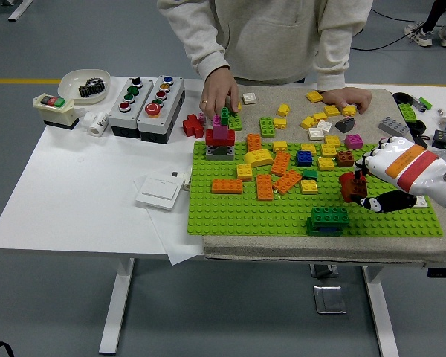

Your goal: Pick up the brick,pile it on top of brick,press brick,pick up the brick,pile it on top of brick,press brick

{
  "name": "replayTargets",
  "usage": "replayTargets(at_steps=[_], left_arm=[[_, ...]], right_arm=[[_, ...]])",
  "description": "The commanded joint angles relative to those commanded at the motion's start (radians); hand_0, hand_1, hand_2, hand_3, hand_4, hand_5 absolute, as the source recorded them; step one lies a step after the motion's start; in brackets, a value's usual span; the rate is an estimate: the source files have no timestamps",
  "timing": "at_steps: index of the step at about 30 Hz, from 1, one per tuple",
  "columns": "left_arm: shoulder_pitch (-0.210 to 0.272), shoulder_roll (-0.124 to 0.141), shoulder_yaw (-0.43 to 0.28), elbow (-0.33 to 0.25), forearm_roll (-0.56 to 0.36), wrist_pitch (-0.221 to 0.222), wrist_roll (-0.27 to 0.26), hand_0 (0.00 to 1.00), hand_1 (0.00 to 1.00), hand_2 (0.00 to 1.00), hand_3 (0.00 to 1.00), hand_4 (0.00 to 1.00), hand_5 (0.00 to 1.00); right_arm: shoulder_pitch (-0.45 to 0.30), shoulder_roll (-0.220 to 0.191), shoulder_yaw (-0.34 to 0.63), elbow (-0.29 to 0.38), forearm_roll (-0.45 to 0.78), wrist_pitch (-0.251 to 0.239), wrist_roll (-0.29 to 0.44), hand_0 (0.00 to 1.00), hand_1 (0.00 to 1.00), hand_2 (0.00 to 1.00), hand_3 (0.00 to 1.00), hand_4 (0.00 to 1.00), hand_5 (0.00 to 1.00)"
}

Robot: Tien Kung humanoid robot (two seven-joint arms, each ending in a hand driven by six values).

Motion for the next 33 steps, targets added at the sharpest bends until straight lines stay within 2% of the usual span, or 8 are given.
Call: replayTargets(at_steps=[6, 9, 33], left_arm=[[0.000, 0.000, 0.003, 0.000, -0.005, 0.001, -0.001, 0.654, 0.706, 0.718, 0.586, 0.659, 0.664], [0.000, 0.000, 0.003, 0.000, -0.005, 0.001, -0.001, 0.654, 0.707, 0.720, 0.586, 0.660, 0.664], [-0.003, 0.002, 0.005, -0.003, -0.006, 0.000, 0.001, 0.655, 0.707, 0.724, 0.587, 0.661, 0.662]], right_arm=[[-0.019, -0.004, -0.014, 0.089, -0.029, 0.027, -0.030, 0.547, 0.452, 0.509, 0.497, 0.663, 0.516], [-0.020, 0.001, -0.030, 0.101, -0.035, 0.030, -0.031, 0.549, 0.453, 0.511, 0.498, 0.663, 0.516], [0.000, 0.040, -0.068, 0.049, -0.031, 0.033, -0.033, 0.547, 0.455, 0.516, 0.502, 0.690, 0.540]])
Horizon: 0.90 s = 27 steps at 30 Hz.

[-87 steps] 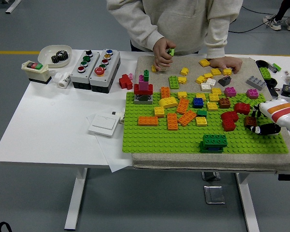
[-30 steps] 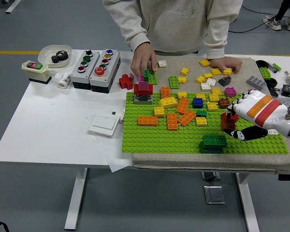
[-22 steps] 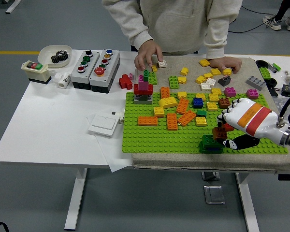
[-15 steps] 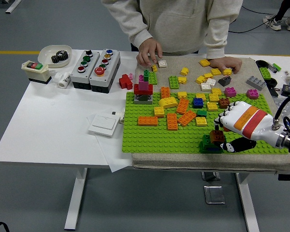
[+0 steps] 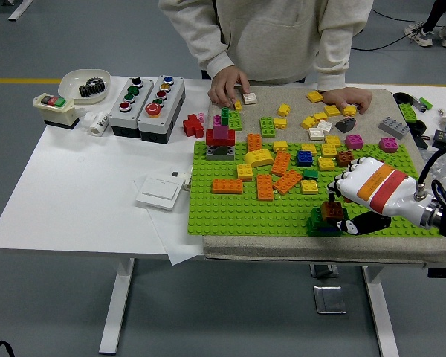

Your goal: Pick up the brick,pile it on top of brick,press brick,pick up the brick,pile it on top of brick,press brick

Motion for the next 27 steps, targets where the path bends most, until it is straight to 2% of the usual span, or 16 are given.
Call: replayTargets(at_steps=[27], left_arm=[[0.000, -0.001, -0.003, -0.001, 0.006, -0.001, 0.002, 0.656, 0.708, 0.726, 0.587, 0.663, 0.664]], right_arm=[[0.005, 0.013, -0.011, -0.045, 0.008, -0.001, 0.007, 0.547, 0.455, 0.517, 0.503, 0.699, 0.546]])
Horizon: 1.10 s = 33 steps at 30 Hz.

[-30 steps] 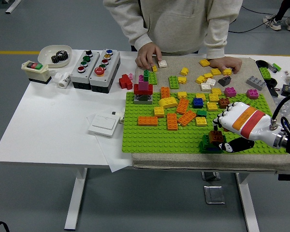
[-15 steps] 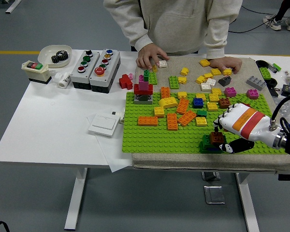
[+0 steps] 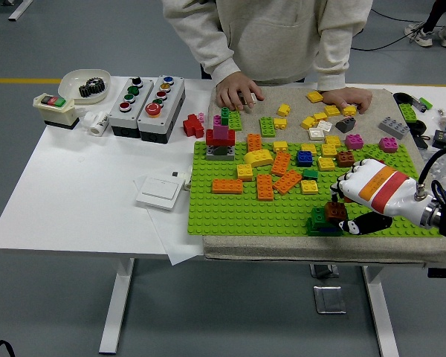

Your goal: Pick up the brick,pile it on top of brick,press brick,pick up the brick,pile it on top of brick,press brick

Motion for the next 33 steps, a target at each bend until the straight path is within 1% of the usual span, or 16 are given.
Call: replayTargets(at_steps=[13, 25, 31, 32, 33], left_arm=[[0.004, -0.001, -0.008, 0.000, 0.014, -0.004, 0.003, 0.656, 0.709, 0.727, 0.587, 0.662, 0.662], [0.002, 0.000, -0.004, 0.000, 0.007, -0.002, 0.001, 0.655, 0.708, 0.726, 0.586, 0.663, 0.663], [0.001, 0.000, -0.003, 0.000, 0.005, -0.002, 0.001, 0.655, 0.708, 0.727, 0.587, 0.663, 0.663], [0.000, 0.000, -0.002, 0.000, 0.005, -0.002, 0.001, 0.655, 0.708, 0.726, 0.587, 0.663, 0.663], [0.000, 0.000, -0.002, 0.000, 0.005, -0.002, 0.001, 0.655, 0.708, 0.726, 0.587, 0.663, 0.663]], right_arm=[[0.000, 0.002, -0.004, 0.006, 0.001, 0.002, 0.002, 0.542, 0.456, 0.519, 0.502, 0.702, 0.545], [0.004, 0.004, -0.003, 0.005, 0.000, 0.005, 0.005, 0.543, 0.466, 0.528, 0.511, 0.706, 0.539], [0.008, 0.007, -0.005, -0.001, 0.001, 0.006, 0.006, 0.545, 0.469, 0.538, 0.517, 0.712, 0.537], [0.008, 0.008, -0.005, -0.002, 0.001, 0.006, 0.006, 0.545, 0.482, 0.560, 0.526, 0.728, 0.538], [0.009, 0.008, -0.005, -0.003, 0.002, 0.007, 0.006, 0.545, 0.482, 0.560, 0.526, 0.728, 0.538]])
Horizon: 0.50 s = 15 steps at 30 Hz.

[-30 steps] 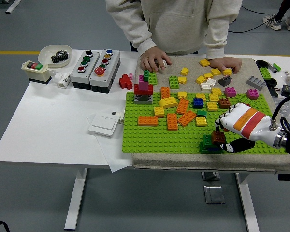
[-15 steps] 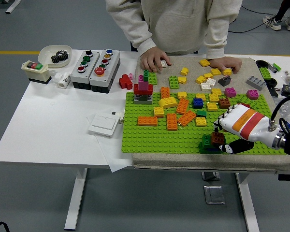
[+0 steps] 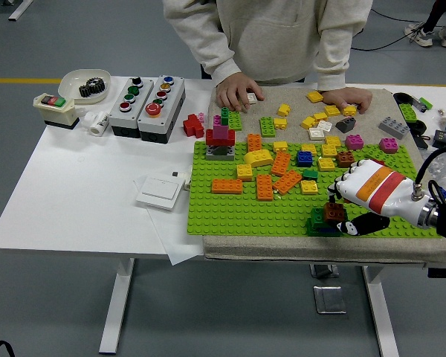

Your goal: Pick up the brick,pile it on top of brick,press brick,pick up the brick,pile it on top of brick,press brick

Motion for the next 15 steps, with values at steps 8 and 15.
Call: replayTargets(at_steps=[8, 15], left_arm=[[-0.001, 0.000, 0.001, 0.000, -0.001, 0.000, -0.001, 0.655, 0.708, 0.727, 0.587, 0.663, 0.663], [-0.003, 0.001, 0.002, 0.000, -0.002, 0.000, -0.001, 0.654, 0.708, 0.726, 0.587, 0.663, 0.663]], right_arm=[[0.002, 0.001, -0.002, 0.000, -0.001, 0.006, 0.002, 0.547, 0.490, 0.575, 0.529, 0.735, 0.531], [0.002, 0.001, 0.000, -0.003, -0.002, 0.009, 0.004, 0.547, 0.512, 0.593, 0.544, 0.748, 0.530]])
